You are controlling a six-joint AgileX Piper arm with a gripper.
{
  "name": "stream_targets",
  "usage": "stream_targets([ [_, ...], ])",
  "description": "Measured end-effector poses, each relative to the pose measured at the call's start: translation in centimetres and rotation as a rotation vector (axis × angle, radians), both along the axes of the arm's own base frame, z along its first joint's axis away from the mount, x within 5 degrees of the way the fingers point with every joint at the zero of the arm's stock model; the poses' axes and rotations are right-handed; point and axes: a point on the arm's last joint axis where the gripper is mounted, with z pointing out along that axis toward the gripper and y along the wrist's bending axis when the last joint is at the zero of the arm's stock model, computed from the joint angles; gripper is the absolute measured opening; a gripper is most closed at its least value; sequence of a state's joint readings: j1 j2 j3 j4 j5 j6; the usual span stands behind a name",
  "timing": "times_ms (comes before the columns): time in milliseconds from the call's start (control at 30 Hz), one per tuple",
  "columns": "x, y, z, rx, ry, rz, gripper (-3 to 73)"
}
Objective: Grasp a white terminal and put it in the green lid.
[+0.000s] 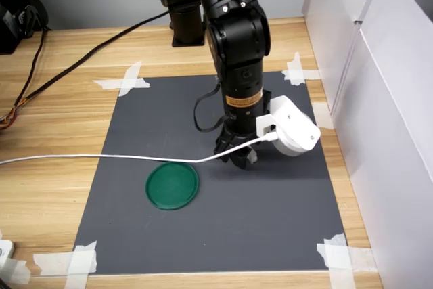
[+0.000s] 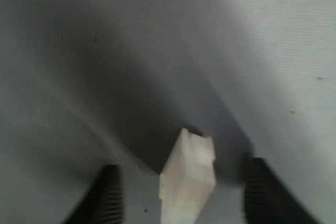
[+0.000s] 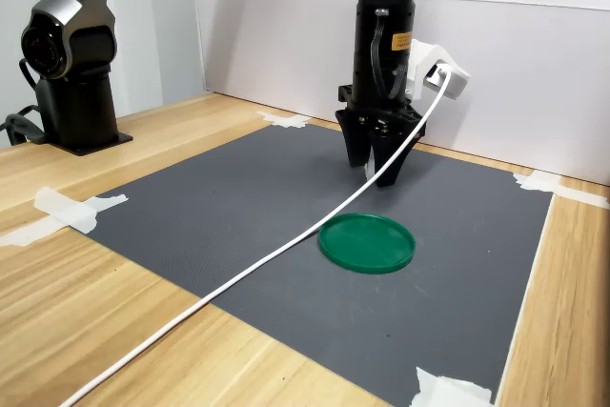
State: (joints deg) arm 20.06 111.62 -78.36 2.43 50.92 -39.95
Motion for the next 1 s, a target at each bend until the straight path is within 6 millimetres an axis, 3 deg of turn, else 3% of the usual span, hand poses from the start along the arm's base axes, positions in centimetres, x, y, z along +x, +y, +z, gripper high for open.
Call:
stream_targets([
  [267,0.0,0.0,0.0,0.002,0.0,-0.008,9.3],
  [400,-0.1,0.0,1.0,0.012,-0.027,-0.008,8.3],
  [600,-0.4,-1.4,4.7,0.051,-0.123,-0.043,8.3],
  [800,-0.3,-5.9,7.9,0.065,-0.214,-0.13,8.3],
  [1000,-0.1,-10.5,8.5,0.057,-0.204,-0.202,8.3],
])
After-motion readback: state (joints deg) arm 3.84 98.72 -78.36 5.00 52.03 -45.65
